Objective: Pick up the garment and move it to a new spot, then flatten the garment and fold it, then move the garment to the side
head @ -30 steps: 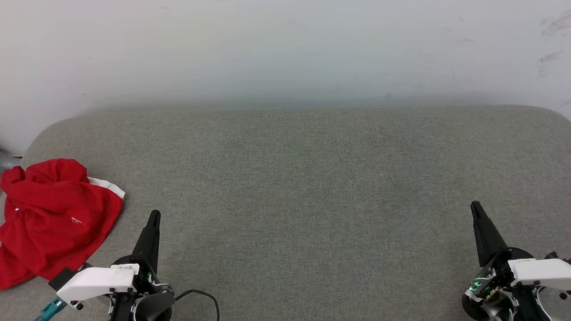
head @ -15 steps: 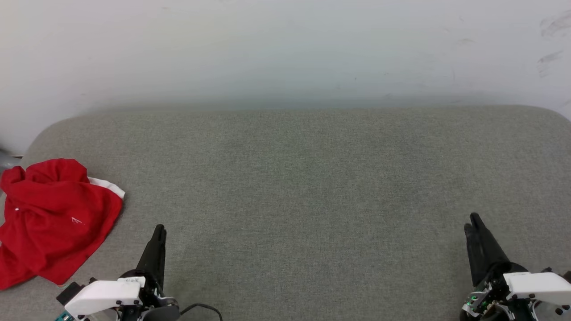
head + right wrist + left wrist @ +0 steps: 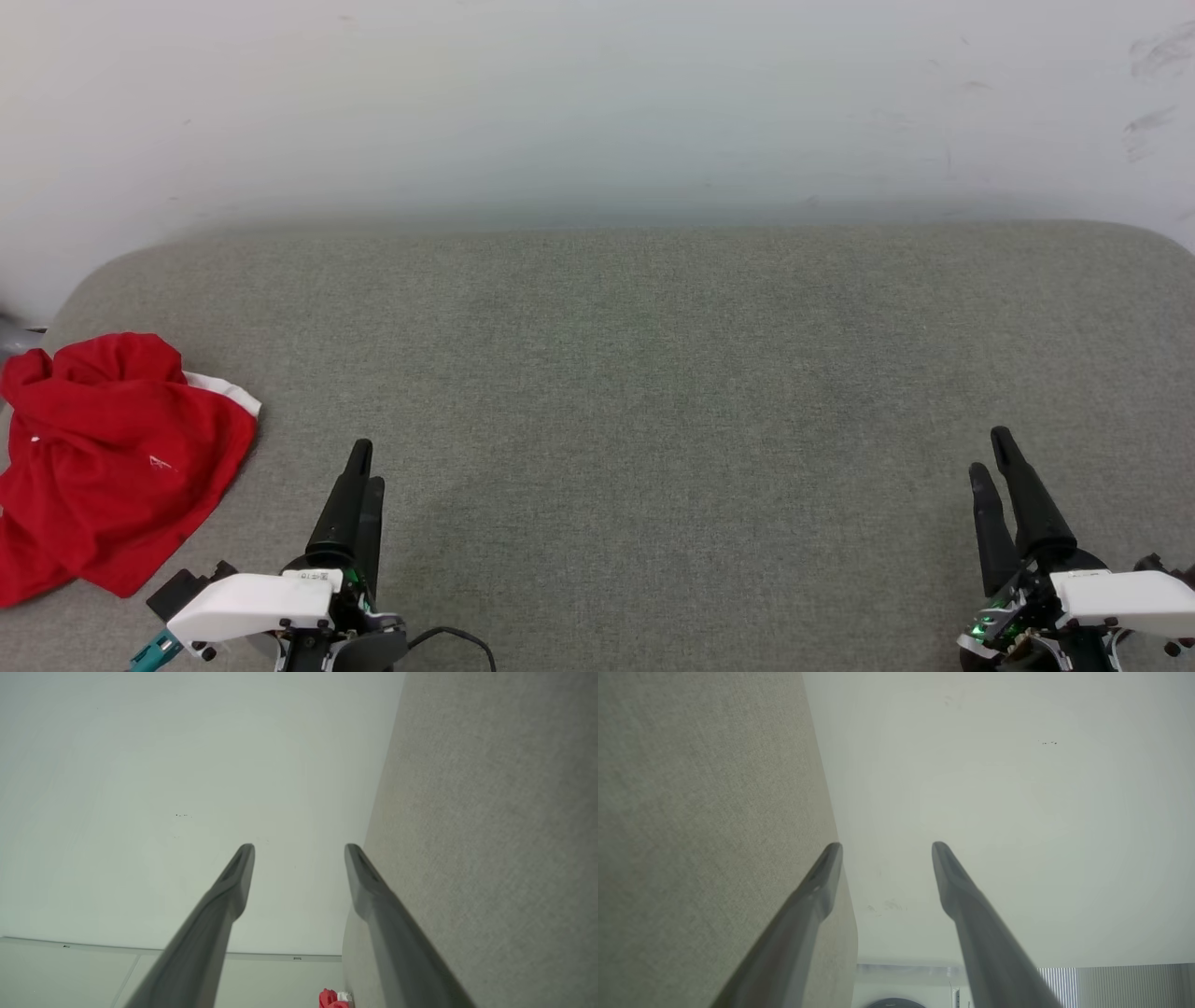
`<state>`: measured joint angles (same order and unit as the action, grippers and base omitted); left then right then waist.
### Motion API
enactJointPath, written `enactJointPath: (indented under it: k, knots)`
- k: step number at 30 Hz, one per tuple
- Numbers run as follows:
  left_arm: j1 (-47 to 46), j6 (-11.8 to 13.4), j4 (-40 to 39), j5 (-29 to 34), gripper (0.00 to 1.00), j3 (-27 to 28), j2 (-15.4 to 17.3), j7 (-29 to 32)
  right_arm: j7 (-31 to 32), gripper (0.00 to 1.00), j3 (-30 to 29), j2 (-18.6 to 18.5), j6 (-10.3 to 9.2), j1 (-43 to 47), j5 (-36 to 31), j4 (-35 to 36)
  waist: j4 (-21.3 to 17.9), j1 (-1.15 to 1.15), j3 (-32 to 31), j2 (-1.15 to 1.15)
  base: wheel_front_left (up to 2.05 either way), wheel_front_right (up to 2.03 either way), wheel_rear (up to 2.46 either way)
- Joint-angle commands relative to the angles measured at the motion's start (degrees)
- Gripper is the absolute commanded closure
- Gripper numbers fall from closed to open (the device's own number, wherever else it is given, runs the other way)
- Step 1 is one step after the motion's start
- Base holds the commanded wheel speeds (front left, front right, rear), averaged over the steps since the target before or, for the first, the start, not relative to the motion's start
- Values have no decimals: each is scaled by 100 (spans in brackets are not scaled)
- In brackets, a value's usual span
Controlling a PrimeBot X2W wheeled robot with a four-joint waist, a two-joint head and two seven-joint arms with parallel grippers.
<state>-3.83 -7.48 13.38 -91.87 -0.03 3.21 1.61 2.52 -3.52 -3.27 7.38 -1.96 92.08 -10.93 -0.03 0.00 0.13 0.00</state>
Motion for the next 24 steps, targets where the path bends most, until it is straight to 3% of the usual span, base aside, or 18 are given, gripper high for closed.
enactJointPath:
  k: [1, 13, 24]
  knots:
    - [-145, 0, -148, 49, 0, -51, 23, -56, -48, 0, 28, -24, 4, -30, -46, 171, 1, 0, -1, 0, 0, 0, 0]
    - [-64, 0, -422, 959, 0, -131, 14, -331, -382, 0, 158, -171, 5, 101, -730, 395, 23, 0, -9, 0, 0, 0, 0]
    - [59, -1, -879, 2771, 0, -80, 7, -552, -623, 0, 125, -226, 7, 135, -2497, 575, 59, 0, -16, 0, 0, 0, 0]
